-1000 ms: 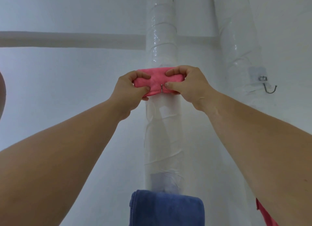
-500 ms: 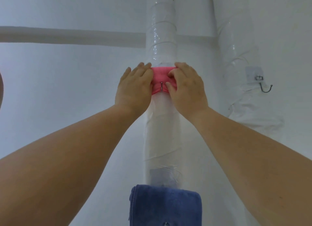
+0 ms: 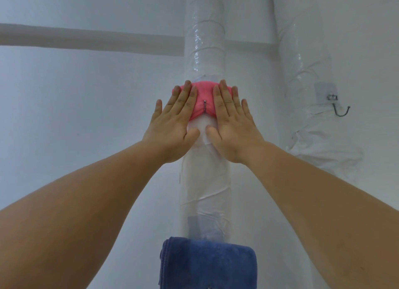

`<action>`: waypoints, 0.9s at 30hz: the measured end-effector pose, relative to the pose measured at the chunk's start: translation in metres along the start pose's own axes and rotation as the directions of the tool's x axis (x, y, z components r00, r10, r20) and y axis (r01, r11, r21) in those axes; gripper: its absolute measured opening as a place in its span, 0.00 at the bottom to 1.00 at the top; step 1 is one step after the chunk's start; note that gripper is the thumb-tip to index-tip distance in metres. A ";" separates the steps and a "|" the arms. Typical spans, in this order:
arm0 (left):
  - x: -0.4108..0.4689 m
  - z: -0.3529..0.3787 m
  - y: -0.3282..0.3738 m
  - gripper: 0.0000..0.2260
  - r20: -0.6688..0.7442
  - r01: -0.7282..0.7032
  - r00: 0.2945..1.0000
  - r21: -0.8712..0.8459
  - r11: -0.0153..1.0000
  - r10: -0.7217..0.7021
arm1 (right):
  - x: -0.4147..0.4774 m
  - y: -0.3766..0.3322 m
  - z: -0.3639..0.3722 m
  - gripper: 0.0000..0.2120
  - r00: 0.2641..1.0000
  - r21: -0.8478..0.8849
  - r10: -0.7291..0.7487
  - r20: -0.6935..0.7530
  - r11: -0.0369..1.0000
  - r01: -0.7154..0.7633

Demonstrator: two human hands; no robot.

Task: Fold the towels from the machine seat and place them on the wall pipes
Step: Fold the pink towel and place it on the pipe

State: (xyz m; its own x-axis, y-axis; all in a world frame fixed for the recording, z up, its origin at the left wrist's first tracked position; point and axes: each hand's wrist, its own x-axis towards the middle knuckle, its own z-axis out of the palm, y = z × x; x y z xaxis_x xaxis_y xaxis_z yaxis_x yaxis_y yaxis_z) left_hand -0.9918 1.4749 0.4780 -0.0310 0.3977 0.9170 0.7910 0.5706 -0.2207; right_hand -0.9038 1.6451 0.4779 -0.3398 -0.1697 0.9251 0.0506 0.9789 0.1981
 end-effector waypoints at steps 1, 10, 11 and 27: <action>0.001 0.000 0.000 0.39 0.013 -0.001 1.000 0.005 1.000 0.001 | 0.000 -0.001 0.000 0.42 1.000 0.011 0.004 0.013 1.000 -0.004; 0.004 -0.022 0.007 0.38 0.150 0.018 0.988 0.180 0.984 -0.046 | -0.001 -0.009 -0.027 0.42 0.985 -0.138 0.050 0.167 0.990 -0.027; 0.004 -0.025 0.010 0.37 0.156 0.023 0.986 0.200 0.980 -0.055 | -0.001 -0.010 -0.031 0.42 0.982 -0.171 0.055 0.183 0.985 -0.023; -0.026 -0.061 0.020 0.38 0.100 0.085 0.989 0.224 0.971 -0.110 | -0.023 -0.044 -0.054 0.41 0.993 -0.259 0.044 0.114 0.966 -0.013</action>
State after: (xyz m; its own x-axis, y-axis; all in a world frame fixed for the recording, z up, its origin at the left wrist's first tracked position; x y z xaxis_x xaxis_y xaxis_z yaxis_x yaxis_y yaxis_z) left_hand -0.9375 1.4323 0.4702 -0.1788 0.4022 0.8979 0.6282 0.7490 -0.2105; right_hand -0.8475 1.6000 0.4655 -0.4420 -0.1127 0.8899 0.2966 0.9179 0.2636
